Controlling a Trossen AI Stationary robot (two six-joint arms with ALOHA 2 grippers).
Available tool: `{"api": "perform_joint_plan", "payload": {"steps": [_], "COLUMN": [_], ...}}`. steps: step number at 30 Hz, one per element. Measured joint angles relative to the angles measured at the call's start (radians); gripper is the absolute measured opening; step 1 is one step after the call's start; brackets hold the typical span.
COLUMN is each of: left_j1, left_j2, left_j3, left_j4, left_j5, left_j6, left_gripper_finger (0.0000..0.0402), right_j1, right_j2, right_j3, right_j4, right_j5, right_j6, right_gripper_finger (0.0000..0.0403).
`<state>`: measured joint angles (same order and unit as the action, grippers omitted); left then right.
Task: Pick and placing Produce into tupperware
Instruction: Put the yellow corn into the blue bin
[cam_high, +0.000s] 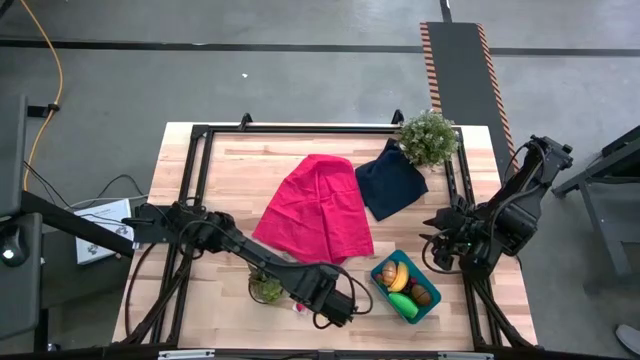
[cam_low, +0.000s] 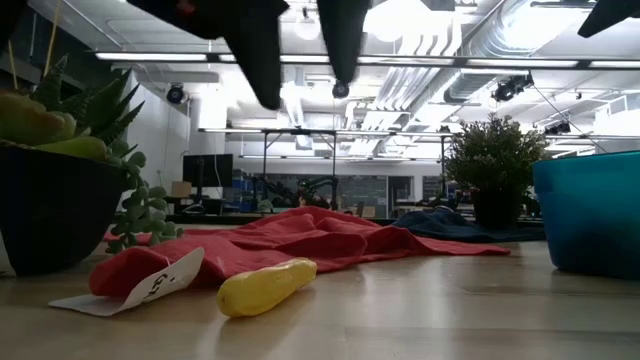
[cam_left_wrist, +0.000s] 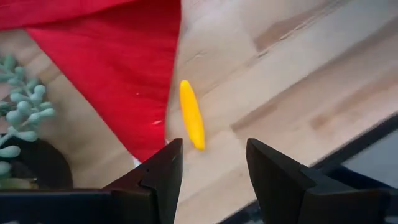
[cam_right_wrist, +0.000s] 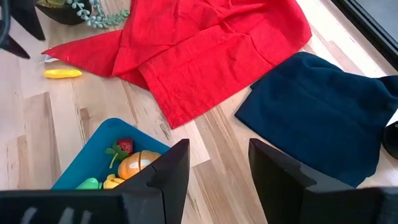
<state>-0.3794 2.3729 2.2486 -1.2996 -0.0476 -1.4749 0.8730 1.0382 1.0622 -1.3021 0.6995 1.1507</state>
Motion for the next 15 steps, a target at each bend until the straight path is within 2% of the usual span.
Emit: {"api": "perform_joint_plan", "payload": {"steps": [8, 15], "left_j1": [0.000, 0.000], "left_j2": [0.042, 0.080], "left_j3": [-0.005, -0.001], "left_j4": [-0.025, 0.024], "left_j5": [0.018, 0.043], "left_j6": [0.006, 0.007], "left_gripper_finger": [0.0166, 0.0166], "right_j1": [0.000, -0.001], "right_j2": [0.000, 0.000], "right_j3": [0.000, 0.000], "right_j4": [0.000, -0.003], "right_j5": [0.000, 0.003], "right_j6": [0.000, 0.000], "right_gripper_finger": [0.0156, 0.0156]}}
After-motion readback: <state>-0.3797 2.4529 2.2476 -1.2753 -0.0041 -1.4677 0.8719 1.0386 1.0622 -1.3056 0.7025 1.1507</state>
